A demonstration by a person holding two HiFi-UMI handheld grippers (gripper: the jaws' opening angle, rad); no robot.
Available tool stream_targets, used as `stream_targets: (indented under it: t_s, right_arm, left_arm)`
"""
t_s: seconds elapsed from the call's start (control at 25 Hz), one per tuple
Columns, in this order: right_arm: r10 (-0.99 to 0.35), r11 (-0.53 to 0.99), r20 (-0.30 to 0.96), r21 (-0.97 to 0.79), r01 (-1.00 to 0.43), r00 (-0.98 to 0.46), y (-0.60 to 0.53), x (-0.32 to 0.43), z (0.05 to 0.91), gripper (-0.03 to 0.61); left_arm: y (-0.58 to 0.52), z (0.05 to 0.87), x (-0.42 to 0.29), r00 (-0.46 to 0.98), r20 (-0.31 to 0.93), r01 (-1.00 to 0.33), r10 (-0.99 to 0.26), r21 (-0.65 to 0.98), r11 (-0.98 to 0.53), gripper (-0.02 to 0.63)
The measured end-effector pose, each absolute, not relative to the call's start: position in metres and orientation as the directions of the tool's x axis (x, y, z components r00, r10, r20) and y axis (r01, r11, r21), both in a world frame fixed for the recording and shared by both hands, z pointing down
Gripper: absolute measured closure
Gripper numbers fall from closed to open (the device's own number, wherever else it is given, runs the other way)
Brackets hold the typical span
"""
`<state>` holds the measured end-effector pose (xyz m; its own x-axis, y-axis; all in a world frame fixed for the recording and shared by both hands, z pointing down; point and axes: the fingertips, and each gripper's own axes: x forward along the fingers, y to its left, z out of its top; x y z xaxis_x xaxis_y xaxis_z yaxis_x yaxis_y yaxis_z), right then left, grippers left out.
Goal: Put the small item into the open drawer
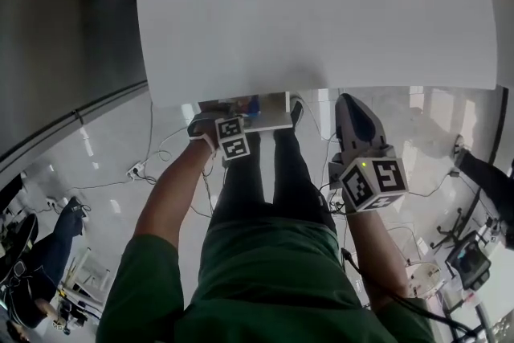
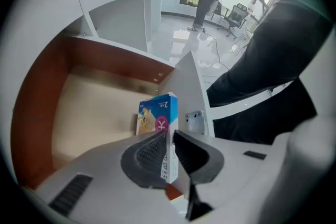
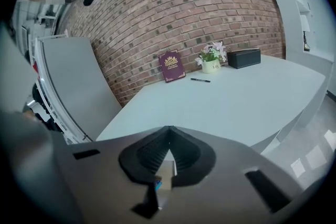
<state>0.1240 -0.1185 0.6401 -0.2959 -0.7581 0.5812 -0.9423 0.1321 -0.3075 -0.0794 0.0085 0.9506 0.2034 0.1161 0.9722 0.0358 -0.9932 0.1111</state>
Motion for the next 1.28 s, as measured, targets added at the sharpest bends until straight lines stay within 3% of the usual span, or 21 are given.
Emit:
stream_targets:
  t_s: [0.28,0.8,1.28]
  right_arm:
    - [-0.744,0.114,0.606,-0.299,-0.948,-0.281,-0.110,0.129,0.659,0.578]
    - [-0.770,0.138,0.565,-0.306,-0.942,-0.296,-0.120,0.119,0.642,0.578]
    - [-0.824,0.216,0.457,-0.291,-0.932,-0.334,-0.153,0.106,0.585,0.578]
  left_arm:
    - [0.007,0.974,-0.078,0.196,0.970,0.022,0.145,0.144,-0.989,0.566]
    - [-0.010,0.947,-0.086,0.220,0.973,-0.100,0.070,0.094,-0.991,0.536]
    - [-0.037,0.813,-0.044,0.456,0.882,-0.257,-0.123,-0.002,-0.966,0.558]
